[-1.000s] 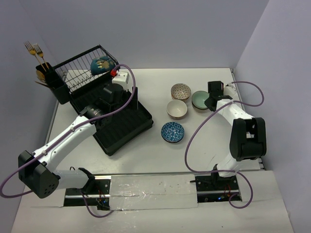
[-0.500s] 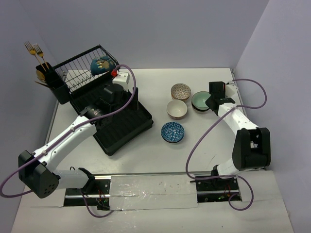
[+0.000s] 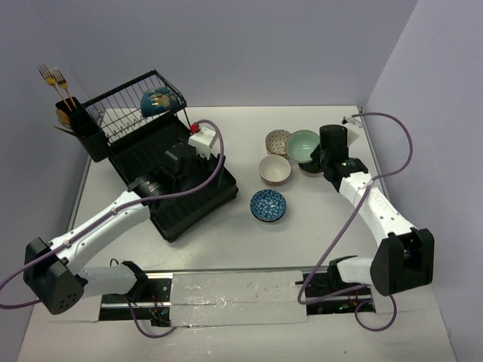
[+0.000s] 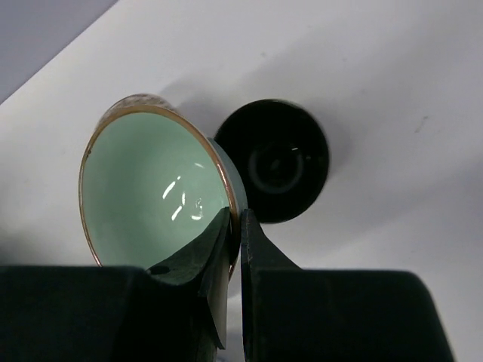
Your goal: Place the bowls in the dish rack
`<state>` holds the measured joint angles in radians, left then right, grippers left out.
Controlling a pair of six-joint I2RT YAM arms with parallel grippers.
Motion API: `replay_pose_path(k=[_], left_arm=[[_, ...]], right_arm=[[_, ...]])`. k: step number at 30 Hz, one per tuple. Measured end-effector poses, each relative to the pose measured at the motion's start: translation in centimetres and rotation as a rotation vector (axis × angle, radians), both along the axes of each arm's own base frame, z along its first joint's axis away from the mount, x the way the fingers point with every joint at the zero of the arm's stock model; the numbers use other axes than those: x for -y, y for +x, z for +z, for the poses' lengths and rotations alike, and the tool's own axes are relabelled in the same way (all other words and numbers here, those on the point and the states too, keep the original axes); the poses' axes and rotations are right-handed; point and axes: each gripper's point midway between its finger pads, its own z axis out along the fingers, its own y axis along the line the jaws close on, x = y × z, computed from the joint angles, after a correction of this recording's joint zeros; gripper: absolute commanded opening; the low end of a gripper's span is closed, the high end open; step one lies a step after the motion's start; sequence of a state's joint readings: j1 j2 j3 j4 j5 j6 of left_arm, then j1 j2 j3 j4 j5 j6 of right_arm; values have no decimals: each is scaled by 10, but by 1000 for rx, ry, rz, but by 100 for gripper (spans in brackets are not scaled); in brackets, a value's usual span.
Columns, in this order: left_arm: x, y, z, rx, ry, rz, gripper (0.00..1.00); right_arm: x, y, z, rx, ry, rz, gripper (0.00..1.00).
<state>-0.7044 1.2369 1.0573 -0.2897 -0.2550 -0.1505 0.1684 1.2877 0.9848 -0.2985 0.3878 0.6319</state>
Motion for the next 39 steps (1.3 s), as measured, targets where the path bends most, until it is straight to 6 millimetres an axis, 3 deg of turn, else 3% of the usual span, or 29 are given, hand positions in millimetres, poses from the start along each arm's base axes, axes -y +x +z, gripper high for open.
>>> replay_pose_path(k=[9, 15, 26, 33, 39], left_arm=[[46, -45, 22, 162, 72, -378, 99], [74, -73, 23, 265, 193, -597, 99], [108, -92, 3, 325, 385, -911, 82], [122, -92, -16, 284, 421, -993, 69], [122, -93, -33, 241, 452, -1016, 58]], right_arm=[[-95, -18, 32, -2, -48, 377, 0], [-132, -37, 38, -34, -54, 562, 0], [-166, -67, 41, -64, -110, 762, 0], [-174, -74, 45, -55, -124, 799, 0], [-181, -77, 50, -44, -128, 822, 0]])
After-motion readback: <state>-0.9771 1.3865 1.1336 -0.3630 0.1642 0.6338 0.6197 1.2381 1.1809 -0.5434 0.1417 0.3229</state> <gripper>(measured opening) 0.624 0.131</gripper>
